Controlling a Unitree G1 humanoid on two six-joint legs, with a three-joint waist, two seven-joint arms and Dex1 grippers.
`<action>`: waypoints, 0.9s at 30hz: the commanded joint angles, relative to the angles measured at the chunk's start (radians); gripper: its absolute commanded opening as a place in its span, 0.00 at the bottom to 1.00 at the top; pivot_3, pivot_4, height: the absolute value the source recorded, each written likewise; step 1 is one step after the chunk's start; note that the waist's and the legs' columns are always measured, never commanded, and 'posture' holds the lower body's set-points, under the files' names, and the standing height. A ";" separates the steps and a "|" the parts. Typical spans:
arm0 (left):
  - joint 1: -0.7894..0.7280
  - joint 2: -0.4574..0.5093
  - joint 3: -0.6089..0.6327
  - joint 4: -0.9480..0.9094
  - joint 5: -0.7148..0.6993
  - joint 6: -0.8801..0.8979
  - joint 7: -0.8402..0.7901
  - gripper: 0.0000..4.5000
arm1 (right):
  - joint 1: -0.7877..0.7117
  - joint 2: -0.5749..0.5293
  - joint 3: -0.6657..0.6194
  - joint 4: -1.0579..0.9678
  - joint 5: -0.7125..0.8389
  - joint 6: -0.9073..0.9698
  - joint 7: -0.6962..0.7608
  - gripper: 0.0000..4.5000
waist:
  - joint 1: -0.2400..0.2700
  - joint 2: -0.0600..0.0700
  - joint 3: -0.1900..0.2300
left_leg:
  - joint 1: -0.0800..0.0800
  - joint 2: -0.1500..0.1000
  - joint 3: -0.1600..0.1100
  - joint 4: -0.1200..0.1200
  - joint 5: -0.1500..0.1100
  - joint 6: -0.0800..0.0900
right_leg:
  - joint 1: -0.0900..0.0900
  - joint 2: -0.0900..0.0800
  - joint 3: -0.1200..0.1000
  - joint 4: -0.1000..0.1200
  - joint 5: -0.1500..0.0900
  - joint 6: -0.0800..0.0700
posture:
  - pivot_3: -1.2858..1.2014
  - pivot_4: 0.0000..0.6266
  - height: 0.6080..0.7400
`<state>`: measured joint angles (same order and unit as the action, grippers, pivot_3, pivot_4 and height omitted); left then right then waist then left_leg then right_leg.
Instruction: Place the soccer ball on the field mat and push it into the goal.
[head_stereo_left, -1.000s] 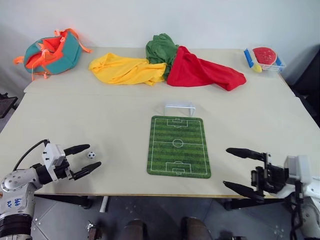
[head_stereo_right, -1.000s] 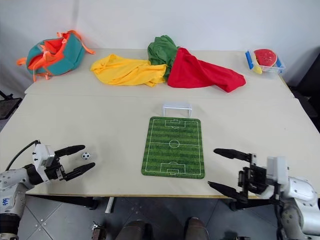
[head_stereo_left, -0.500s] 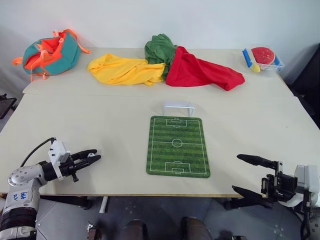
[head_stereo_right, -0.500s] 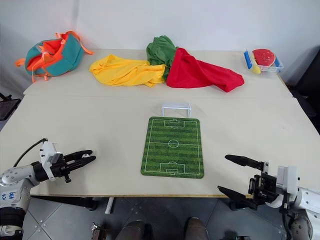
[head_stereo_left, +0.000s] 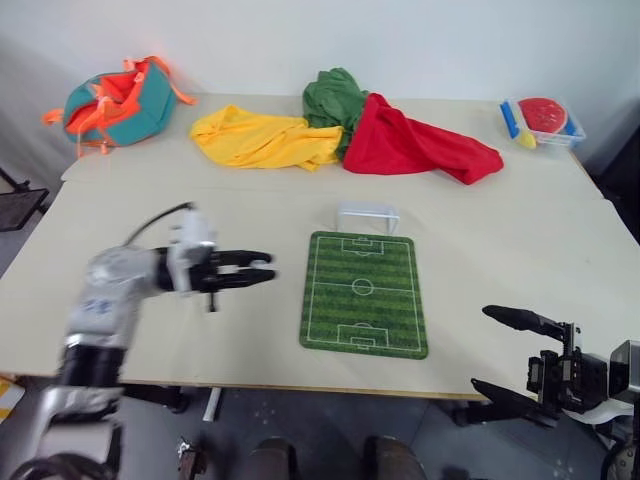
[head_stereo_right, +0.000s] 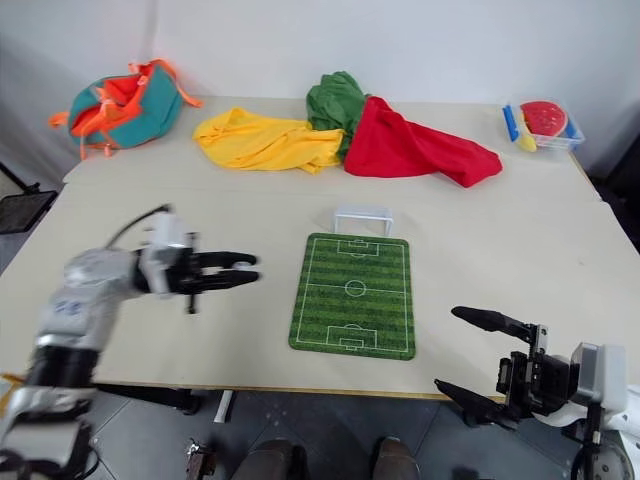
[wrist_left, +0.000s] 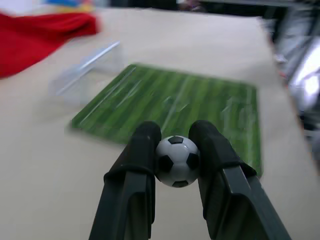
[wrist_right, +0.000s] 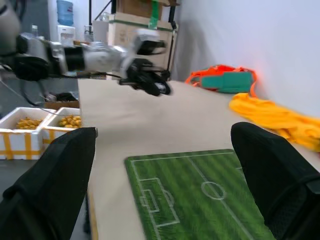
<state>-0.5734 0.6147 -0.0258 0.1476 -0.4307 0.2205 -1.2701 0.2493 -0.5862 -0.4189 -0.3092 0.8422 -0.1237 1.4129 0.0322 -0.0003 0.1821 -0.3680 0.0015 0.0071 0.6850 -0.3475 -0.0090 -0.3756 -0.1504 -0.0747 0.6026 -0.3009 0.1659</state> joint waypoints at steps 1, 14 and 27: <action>-0.038 -0.058 -0.152 -0.034 0.098 0.011 0.003 0.19 | 0.048 -0.031 -0.074 -0.005 0.012 -0.006 0.032 1.00 | -0.003 0.000 0.000 | 0.000 -0.001 0.001 0.000 0.000 0.001 | 0.000 0.000 0.001 -0.001 0.001 0.001 | 0.52 0.24 1.00; -0.045 -0.269 -0.407 -0.017 0.291 0.032 0.123 0.19 | 0.145 -0.102 -0.240 0.075 0.017 0.031 0.078 1.00 | -0.005 0.000 0.000 | 0.000 0.000 0.002 -0.001 0.000 0.001 | 0.000 0.000 0.003 -0.003 0.001 0.001 | 0.52 0.24 1.00; -0.056 -0.313 -0.420 0.017 0.339 0.023 0.148 0.19 | 0.186 -0.046 -0.205 0.070 -0.037 0.008 0.058 1.00 | -0.004 0.000 0.000 | 0.000 -0.001 0.002 -0.001 0.000 0.002 | 0.001 0.000 0.003 -0.003 0.001 0.002 | 0.52 0.24 1.00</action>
<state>-0.6206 0.3038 -0.4490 0.1780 -0.0829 0.2460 -1.1125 0.4334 -0.6381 -0.6186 -0.2146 0.7985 -0.1086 1.4779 0.0284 0.0000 0.1820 -0.3677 0.0010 0.0086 0.6844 -0.3472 -0.0075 -0.3750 -0.1507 -0.0719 0.5993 -0.3000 0.1675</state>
